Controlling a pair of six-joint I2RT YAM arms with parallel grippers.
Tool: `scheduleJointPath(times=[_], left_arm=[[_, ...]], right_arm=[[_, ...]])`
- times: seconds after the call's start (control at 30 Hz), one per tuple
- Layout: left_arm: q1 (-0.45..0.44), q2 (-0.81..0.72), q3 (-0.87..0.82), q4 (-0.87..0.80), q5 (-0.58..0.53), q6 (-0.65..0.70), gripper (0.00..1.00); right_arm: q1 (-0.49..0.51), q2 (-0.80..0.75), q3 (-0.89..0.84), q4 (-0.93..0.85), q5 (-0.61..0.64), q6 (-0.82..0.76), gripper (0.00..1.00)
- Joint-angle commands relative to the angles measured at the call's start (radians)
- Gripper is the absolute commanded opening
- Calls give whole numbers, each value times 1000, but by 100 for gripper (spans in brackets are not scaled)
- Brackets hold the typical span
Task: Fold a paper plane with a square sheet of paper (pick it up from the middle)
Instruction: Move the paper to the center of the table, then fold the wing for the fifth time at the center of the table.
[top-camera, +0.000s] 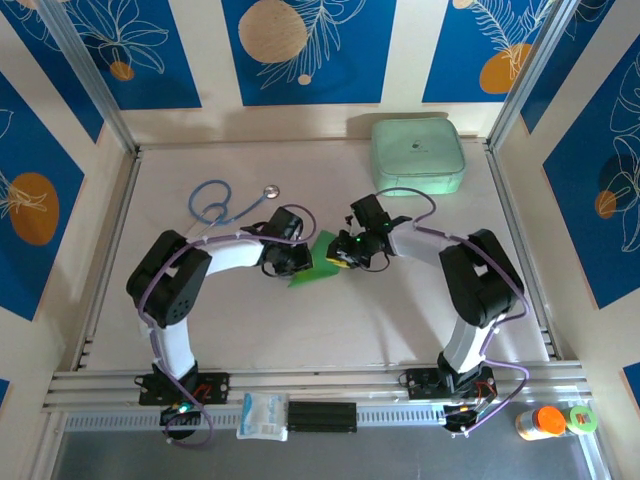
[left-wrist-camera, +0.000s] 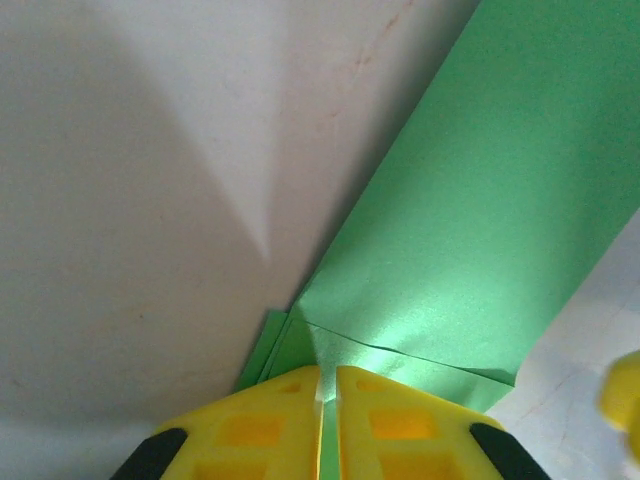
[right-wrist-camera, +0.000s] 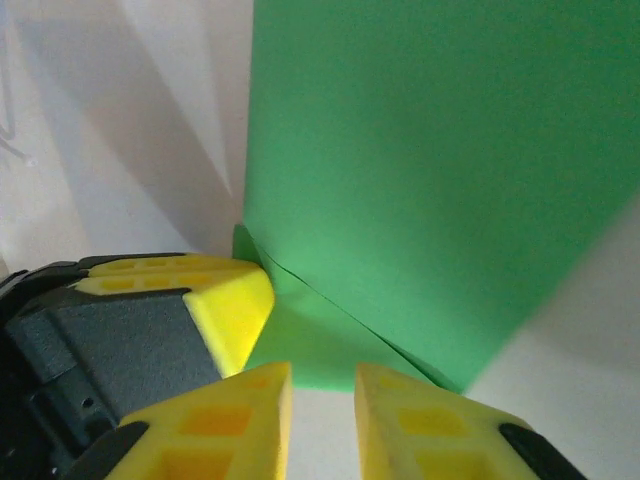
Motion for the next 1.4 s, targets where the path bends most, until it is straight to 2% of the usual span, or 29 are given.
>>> scheduleJointPath(times=[0.0,0.1,0.33,0.57,0.77,0.87,1.07,1.2,1.37], left_arm=[[1,-34,-21,22,25,-53,13],[1,-62,-28,17,23,-56,14],[1,-134,-59,-13,12,-49,17],[0,-106,-85,-55,-2,-33,14],[2,-61,-87,-67,-37,-50,8],[1,-60,-103,-61,-47,-91,6],[-6,-102,-167,33,-26,-249,7],[-9,-135,-211,99,-18,-342,8],[-9,-156,-239,155,11,-380,10]], right_arm=[[28,58,60,-9,-24,26,20],[41,106,84,-29,-28,30,16],[44,157,87,-79,-17,7,15],[43,185,111,-110,-18,-18,14],[35,141,115,-83,-48,-19,15],[21,62,70,-26,-53,12,17],[-19,-74,-53,3,22,123,33],[-30,-100,-109,12,37,194,37],[-20,-64,-111,37,2,231,38]])
